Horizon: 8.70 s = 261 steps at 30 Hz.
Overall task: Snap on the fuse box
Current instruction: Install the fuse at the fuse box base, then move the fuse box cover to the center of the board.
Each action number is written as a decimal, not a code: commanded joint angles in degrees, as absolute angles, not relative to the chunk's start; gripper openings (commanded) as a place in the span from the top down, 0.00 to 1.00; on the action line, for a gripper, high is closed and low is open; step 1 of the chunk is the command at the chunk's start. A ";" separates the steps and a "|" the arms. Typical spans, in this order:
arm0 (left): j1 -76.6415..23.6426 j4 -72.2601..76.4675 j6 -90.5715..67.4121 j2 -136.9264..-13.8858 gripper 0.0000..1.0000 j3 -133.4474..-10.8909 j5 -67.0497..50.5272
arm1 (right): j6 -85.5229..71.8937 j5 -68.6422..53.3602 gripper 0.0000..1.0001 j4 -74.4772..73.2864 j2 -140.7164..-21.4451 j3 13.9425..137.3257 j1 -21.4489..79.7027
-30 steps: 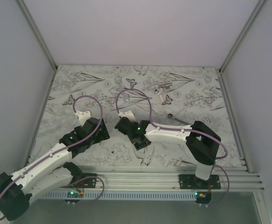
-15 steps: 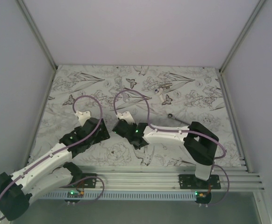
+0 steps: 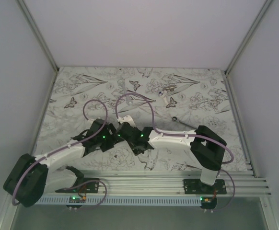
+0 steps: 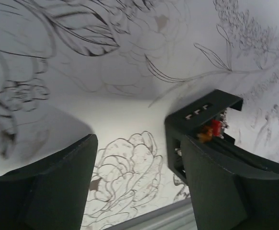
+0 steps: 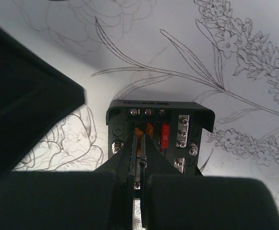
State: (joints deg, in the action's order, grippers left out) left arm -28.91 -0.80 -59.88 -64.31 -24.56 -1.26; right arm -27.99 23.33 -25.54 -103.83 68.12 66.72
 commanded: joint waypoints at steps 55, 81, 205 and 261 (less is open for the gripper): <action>-27.00 -2.90 -58.53 -63.66 0.63 -25.28 -8.15 | -31.00 15.64 1.00 -32.80 -110.63 59.62 60.66; -27.08 -4.14 -56.02 -66.50 0.50 -27.62 -9.31 | -29.96 15.47 0.83 -32.22 -101.79 58.88 57.82; -24.87 -21.70 -47.25 -62.48 0.03 -39.35 0.24 | -29.55 18.46 0.36 -37.31 -83.62 67.04 49.86; 18.26 -28.34 -42.48 -103.45 0.00 -71.05 15.87 | -20.77 12.52 0.00 -13.32 -74.84 43.63 8.11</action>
State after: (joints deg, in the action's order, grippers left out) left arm 15.49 -26.83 -45.76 -98.98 -67.59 22.28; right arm -22.35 14.39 -16.14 -74.46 44.05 8.73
